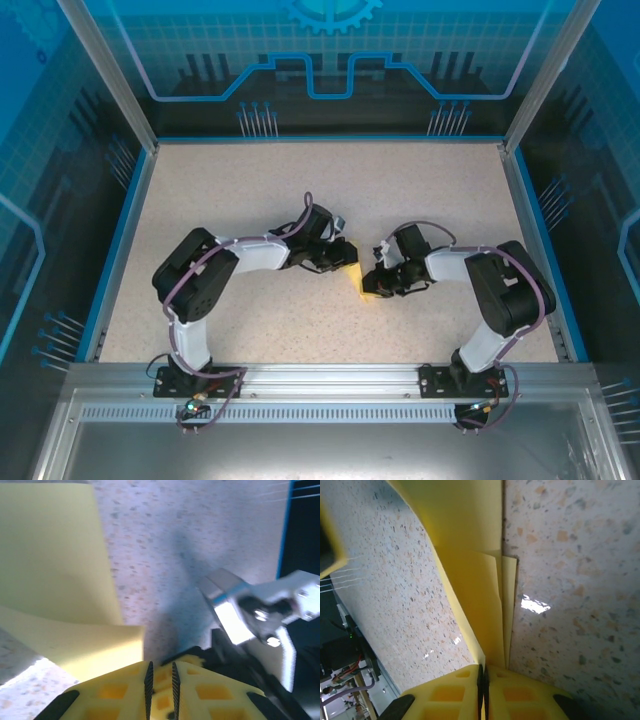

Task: Fold a paper plane with a square sheet of paper (pick it up from the middle)
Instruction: Fold the wing for the fifth time at the center of the table.

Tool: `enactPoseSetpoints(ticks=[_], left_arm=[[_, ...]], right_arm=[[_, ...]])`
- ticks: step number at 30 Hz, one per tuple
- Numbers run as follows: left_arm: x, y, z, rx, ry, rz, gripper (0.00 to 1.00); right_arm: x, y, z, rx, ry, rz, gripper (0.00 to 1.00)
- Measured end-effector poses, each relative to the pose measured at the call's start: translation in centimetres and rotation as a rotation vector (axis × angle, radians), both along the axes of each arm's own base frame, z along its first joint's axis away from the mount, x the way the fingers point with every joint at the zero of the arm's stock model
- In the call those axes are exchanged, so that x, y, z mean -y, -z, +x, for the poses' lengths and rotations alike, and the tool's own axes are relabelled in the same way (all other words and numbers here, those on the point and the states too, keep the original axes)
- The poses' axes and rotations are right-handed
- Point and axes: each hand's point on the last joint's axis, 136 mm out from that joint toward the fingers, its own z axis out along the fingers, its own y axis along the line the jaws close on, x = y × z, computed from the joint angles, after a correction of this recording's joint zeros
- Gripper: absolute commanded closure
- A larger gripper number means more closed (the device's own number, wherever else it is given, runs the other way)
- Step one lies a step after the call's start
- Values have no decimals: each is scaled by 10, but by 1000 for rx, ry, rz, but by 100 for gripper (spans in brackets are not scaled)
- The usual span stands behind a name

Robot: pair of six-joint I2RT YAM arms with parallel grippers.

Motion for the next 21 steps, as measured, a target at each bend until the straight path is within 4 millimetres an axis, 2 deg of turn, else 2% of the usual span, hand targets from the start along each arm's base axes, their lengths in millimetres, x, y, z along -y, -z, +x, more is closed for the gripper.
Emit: enactPoseSetpoints(ticks=[8,21], left_arm=[[1,15,-23,-20,31,8,81],[3,41,-29,-64,44,48,82]], right_arm=[[-1,2,0,7,-7,-49,89],[0,1,0,10,-8,-58,89]])
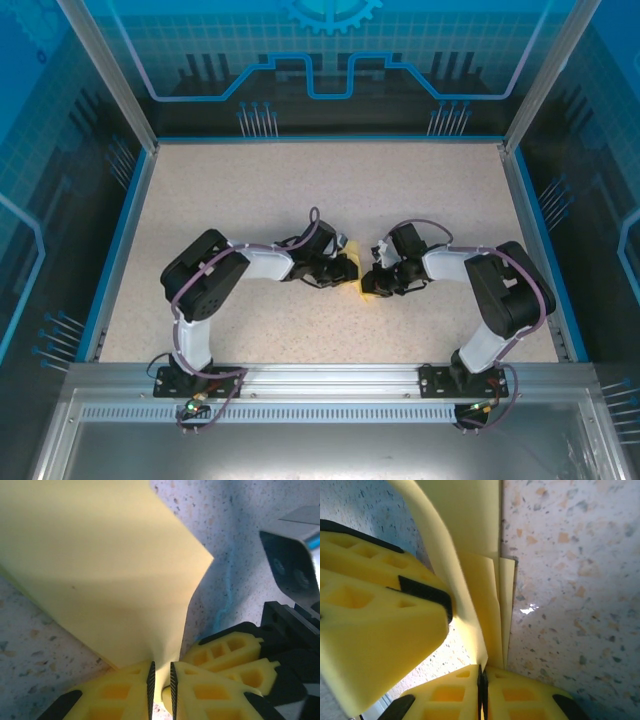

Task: Fold a paper plane with a square sheet of paper (pick it up from the middle)
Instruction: Fold the wing for the fifth time at the center of the table.

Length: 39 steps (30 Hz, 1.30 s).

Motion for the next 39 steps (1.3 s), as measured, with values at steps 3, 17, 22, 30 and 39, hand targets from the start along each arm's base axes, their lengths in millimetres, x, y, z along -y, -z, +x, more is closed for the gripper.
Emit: enactPoseSetpoints(ticks=[3,17,22,30,39], left_arm=[[1,2,2,-11,-2,14,82],[-1,7,2,-41,-10,75,83],[-1,7,2,-42,-10,77,83],[-1,7,2,-50,-10,83,83],[-1,8,3,-52,-15,85,83]], right_arm=[[0,0,0,0,0,0,88],[8,-17,1,56,7,-38,63],[15,-52,11,191,42,-14,68],[-3,-47,3,156,-26,55,90],[-9,-15,0,52,-46,59,90]])
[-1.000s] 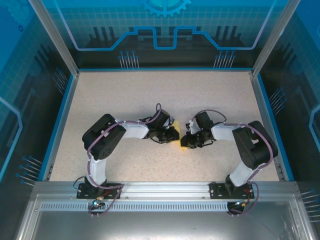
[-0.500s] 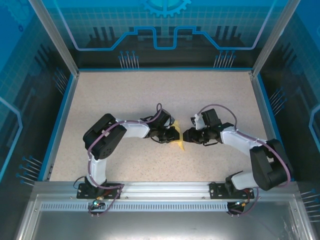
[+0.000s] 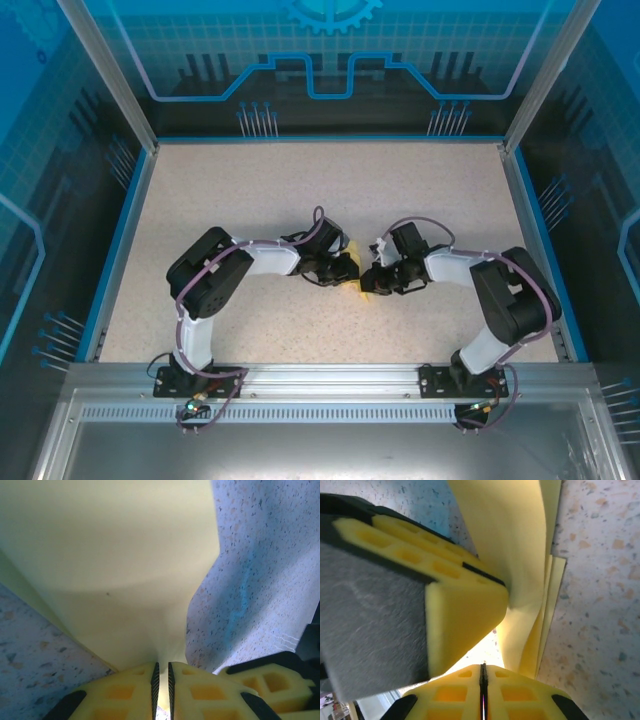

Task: Fold a paper plane with a square sheet of paper (pick it up from the middle)
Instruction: Fold the wing for the fifth time at the center of the table.

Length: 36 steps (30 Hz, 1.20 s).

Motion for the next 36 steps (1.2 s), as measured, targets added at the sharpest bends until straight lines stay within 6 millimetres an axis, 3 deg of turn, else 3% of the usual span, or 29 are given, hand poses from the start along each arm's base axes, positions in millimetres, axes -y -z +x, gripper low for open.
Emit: enactPoseSetpoints(ticks=[17,25,31,36], left_arm=[[-1,1,1,1,-6,5,83],[-1,1,1,2,-6,6,83],[-1,1,1,2,-7,7,83],[-1,1,1,2,-7,7,83]], right_arm=[[4,11,-15,-53,-28,-18,89],[11,5,-29,-73,-36,-36,87],[4,-24,-11,25,-23,4,88],[1,-16,2,27,-10,-15,88]])
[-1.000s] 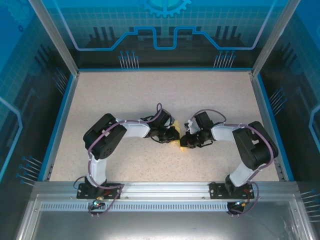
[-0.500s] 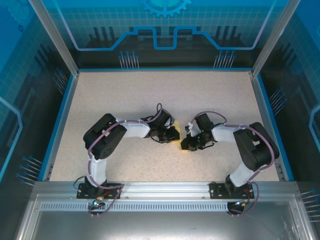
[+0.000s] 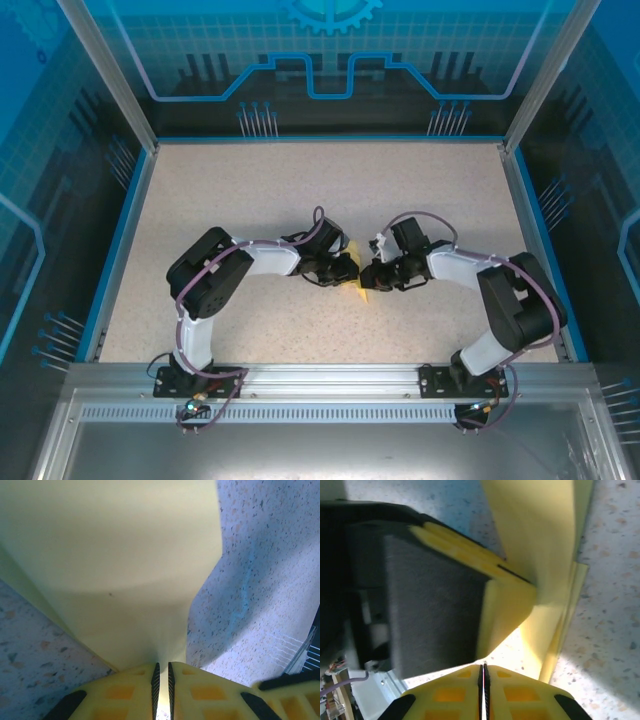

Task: Fold a paper plane with a square sheet of paper (pick it up from the middle)
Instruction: Fold the wing for the fifth time at the center of the table.

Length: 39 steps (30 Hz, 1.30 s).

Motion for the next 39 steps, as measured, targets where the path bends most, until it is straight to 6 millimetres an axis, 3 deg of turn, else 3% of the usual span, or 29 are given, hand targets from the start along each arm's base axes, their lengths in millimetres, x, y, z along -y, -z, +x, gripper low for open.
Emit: enactPoseSetpoints(ticks=[9,15,23,26,29,33,39], left_arm=[[0,0,0,-12,-15,-1,83],[0,0,0,-15,-21,-1,84],[1,0,-2,-16,-15,1,84],[1,0,-1,-15,-16,0,83],[1,0,-1,-15,-15,0,83],[1,0,-1,-15,-15,0,83],[2,-1,-1,-16,-15,1,83]], right_arm=[[2,28,-3,-50,0,-57,89],[2,29,-9,-30,0,-41,89],[21,27,-49,-88,17,-120,88],[27,21,-55,-87,23,-141,88],[25,7,-48,-41,34,-121,88],[16,-7,-25,30,56,-92,89],[5,5,-4,40,66,-83,89]])
